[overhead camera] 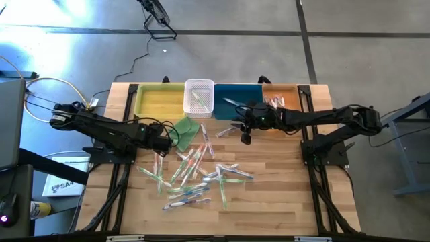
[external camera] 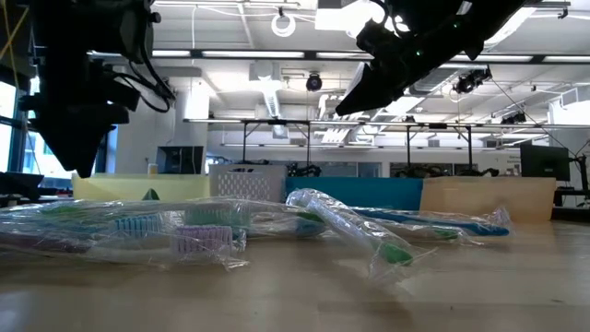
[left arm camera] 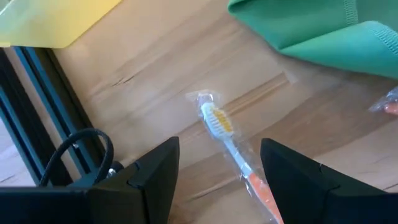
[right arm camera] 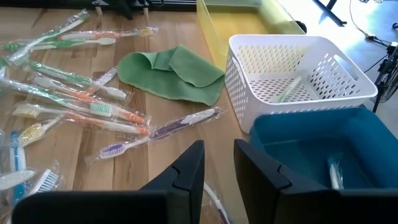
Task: Pick & Place Toothbrushes
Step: Put the orange toothbrush into the yellow bin
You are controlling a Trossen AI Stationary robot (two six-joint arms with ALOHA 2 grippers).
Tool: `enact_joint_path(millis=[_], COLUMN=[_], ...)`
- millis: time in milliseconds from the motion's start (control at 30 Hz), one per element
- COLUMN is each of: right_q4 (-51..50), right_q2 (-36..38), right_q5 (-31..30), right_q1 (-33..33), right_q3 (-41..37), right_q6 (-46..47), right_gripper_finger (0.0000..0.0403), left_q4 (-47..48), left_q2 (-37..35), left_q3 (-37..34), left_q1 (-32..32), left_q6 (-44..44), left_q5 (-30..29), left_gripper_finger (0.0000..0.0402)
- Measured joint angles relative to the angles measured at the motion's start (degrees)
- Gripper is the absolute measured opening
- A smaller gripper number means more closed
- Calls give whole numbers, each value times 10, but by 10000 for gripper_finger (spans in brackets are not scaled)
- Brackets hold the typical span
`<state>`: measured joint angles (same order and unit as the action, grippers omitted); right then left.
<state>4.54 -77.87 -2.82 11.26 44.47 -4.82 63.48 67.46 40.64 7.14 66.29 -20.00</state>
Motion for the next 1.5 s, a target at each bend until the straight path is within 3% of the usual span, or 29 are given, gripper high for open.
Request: enact_joint_path(millis=[700,900,1067,1500], right_q4=[0,0,0,0], right_q2=[0,0,0,0], right_q5=[0,0,0,0], right_q1=[0,0,0,0], right_q3=[0,0,0,0], right_q6=[0,0,0,-11], right_gripper_finger=[79,79,79,79], left_q4=[-42,-133,-132,-124], left_q2=[0,-1,-2,-3], left_q3=[-1,-56,-87,-98], left_q1=[0,0,0,0], left_q6=[-27,-15,37,41], left_q5=[-1,9,22,26], left_gripper_finger=[218,218,218,218])
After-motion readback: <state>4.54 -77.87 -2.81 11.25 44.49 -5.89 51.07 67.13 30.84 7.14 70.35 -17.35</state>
